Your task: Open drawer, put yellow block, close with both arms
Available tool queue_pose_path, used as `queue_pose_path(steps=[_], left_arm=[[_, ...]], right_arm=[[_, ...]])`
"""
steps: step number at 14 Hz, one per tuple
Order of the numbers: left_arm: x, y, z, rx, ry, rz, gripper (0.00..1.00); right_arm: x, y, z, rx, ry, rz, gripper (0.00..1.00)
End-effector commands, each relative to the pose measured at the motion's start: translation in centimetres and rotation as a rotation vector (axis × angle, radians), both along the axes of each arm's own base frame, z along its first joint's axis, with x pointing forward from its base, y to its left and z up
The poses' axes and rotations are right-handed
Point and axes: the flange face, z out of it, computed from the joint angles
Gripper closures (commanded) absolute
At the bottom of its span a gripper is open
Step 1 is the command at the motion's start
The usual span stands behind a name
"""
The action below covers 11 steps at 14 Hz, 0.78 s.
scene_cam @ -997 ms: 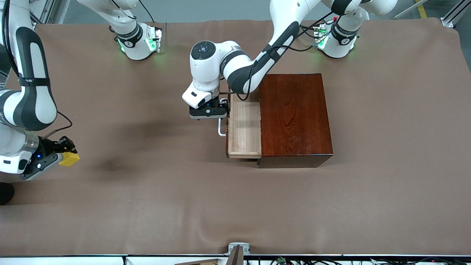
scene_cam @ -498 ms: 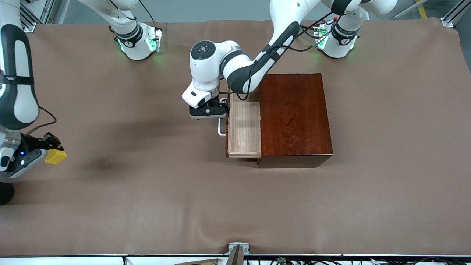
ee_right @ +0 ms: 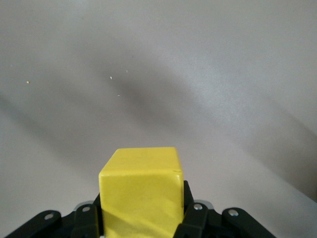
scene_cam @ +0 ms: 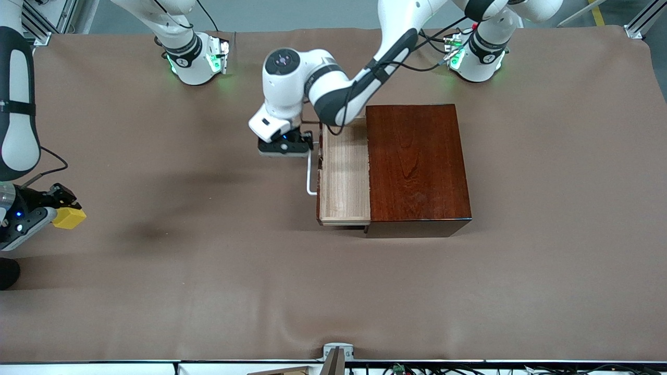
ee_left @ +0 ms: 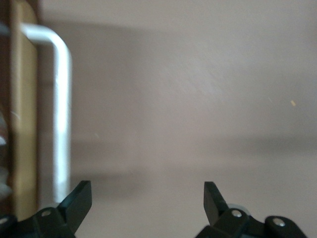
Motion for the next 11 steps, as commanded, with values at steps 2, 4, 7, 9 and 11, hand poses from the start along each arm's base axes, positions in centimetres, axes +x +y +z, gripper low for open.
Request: queue_pose_path(steps=[2, 4, 7, 9, 11], left_arm=[[0.2, -0.4, 0.8, -0.008, 0.046, 0.031, 0.00], [2.1, 1.8, 5.2, -0.005, 0.061, 0.077, 0.00], [3.8, 6.1, 13.2, 0.036, 0.052, 0.123, 0.00], [6.1, 10.7, 18.5, 0.047, 0.038, 0.188, 0.00], [8.5, 15.8, 22.8, 0.063, 0.027, 0.264, 0.00]], right_arm=[[-0.1, 0.6, 2.0, -0.004, 0.011, 0.029, 1.00], [-0.5, 0.9, 1.9, 0.010, 0.050, 0.037, 1.00], [-0.6, 1.1, 2.9, 0.027, 0.067, 0.098, 1.00], [-0.5, 1.6, 3.7, 0.057, 0.061, 0.194, 1.00], [0.3, 4.1, 3.8, 0.097, 0.034, 0.313, 1.00]])
